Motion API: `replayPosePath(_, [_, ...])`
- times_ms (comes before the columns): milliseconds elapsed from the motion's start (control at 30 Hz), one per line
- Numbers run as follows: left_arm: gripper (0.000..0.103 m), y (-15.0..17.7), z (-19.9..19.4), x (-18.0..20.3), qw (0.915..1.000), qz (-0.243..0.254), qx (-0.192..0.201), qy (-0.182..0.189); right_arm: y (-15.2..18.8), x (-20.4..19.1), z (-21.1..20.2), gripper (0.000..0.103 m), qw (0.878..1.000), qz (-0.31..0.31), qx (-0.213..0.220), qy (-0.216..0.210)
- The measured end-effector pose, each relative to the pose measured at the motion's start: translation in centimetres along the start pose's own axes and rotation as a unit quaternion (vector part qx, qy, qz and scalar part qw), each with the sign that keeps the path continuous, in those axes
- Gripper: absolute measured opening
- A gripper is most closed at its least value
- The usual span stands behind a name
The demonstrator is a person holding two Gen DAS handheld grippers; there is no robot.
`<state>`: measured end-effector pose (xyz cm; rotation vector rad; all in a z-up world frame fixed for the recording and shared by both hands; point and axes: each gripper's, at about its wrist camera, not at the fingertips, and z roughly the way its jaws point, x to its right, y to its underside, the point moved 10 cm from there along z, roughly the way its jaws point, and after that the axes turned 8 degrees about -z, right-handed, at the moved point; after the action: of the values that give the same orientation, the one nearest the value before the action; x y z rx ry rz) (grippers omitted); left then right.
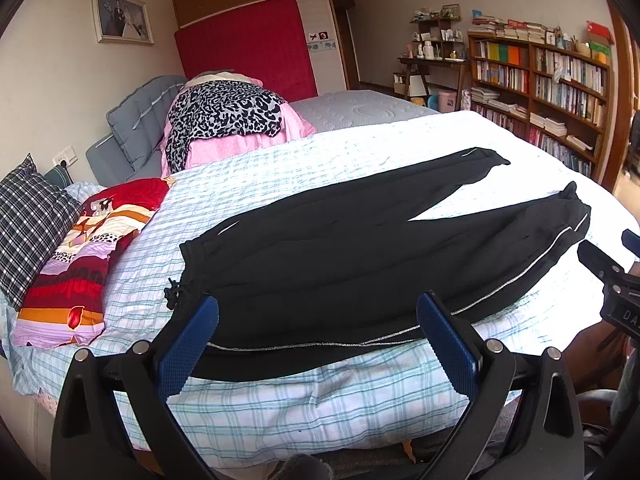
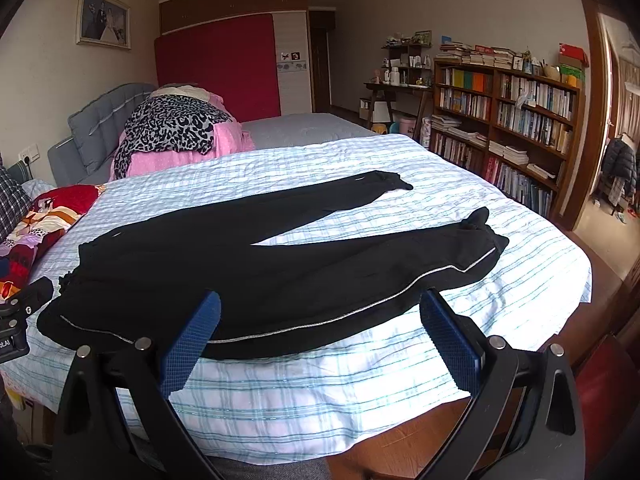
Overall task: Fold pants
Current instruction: 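Position both grippers above the waistband of the black trousers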
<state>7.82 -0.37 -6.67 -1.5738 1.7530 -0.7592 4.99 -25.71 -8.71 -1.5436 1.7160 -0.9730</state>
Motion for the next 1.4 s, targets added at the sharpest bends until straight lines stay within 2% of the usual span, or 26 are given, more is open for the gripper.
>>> replayPosePath(133, [0.098, 0.6, -0.4, 2.2, 0.999, 0.04, 0.0, 0.021, 0.3, 1.5, 0.5, 0.101, 0.999, 0.021, -0.015, 0.019])
replayPosePath(233, [0.098, 0.7, -0.9, 3.1, 0.998, 0.059, 0.009, 0.023, 0.3, 2.1, 0.5, 0.101, 0.999, 0.021, -0.022, 0.032])
replayPosePath(433, [0.098, 0.7, -1.0, 3.3, 0.998, 0.058, 0.01, 0.022, -0.5, 3.8, -1.4, 0.101, 0.998, 0.005, 0.005, 0.068])
replayPosePath(600, [0.098, 0.9, -1.4, 3.8, 0.9977, 0.063, 0.011, 0.025, -0.2, 6.0, -2.2, 0.101, 0.996, 0.023, 0.005, 0.083])
replayPosePath(800, [0.098, 1.1, -1.8, 4.6, 0.9968, 0.073, 0.015, 0.03, -0.8, 6.2, -2.8, 0.101, 0.996, 0.023, 0.013, 0.083])
replayPosePath(1400, [0.098, 1.2, -0.4, 3.3, 0.9984, 0.048, -0.007, 0.031, -0.1, 5.9, -1.2, 0.101, 0.997, 0.021, -0.006, 0.079])
